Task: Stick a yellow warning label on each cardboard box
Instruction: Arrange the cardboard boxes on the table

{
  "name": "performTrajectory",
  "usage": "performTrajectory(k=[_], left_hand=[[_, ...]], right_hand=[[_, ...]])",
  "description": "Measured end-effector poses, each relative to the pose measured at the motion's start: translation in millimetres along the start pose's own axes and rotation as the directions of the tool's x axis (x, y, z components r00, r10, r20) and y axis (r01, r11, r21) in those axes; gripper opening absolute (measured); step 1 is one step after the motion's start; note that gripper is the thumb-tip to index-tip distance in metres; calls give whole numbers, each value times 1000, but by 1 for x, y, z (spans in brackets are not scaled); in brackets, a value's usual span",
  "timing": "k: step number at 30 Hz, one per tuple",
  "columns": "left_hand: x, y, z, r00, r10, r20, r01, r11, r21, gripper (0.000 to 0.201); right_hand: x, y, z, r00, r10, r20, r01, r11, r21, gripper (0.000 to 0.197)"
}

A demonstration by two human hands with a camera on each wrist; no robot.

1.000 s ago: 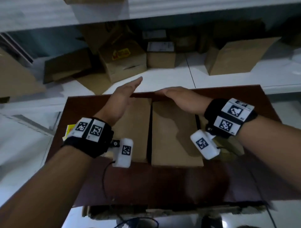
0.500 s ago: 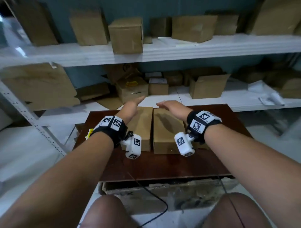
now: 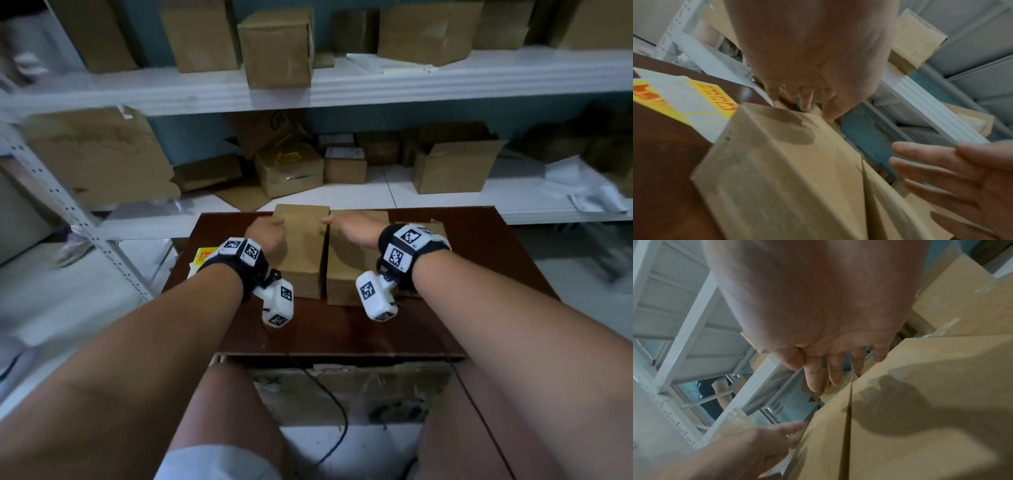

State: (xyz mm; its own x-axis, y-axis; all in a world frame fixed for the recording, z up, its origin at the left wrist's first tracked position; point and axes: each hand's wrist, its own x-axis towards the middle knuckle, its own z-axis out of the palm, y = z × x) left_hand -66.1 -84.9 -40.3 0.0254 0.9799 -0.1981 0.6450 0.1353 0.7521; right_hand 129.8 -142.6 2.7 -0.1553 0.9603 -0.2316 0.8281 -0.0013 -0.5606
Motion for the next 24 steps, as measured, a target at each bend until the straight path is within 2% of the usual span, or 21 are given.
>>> performTrajectory(k=[3,7,11,15,18,21,24], left_hand=[[-11,-17,5,1000,12,24,-16,985,172,54],[-21,-23,14,996,13,83,-23,992,123,66],[-28,-19,25,993,44,108,-55,994,98,73],[-32,-15,39,974,99,206,-118,989,84,78],[-34,-9,51,955,133,265,-145,989,25,78],[-30,-6,54,961,104,257,-88,994,-70,71],[-25,-12,46,952,40,303,31,974,-225,65]], right_hand=[[-5,9,11,997,50,59,-46,997,-68,47],[-16,30,14,987,151,54,-129,948,-292,67],[-28,47,2,986,155,63,-126,934,-334,69],[-33,64,-22,981,172,93,-125,916,-382,70],[-41,70,-35,974,215,68,-170,897,-408,67],[-34,58,-26,990,131,54,-98,907,-410,61],[-13,43,0,993,72,88,-29,911,-412,68]])
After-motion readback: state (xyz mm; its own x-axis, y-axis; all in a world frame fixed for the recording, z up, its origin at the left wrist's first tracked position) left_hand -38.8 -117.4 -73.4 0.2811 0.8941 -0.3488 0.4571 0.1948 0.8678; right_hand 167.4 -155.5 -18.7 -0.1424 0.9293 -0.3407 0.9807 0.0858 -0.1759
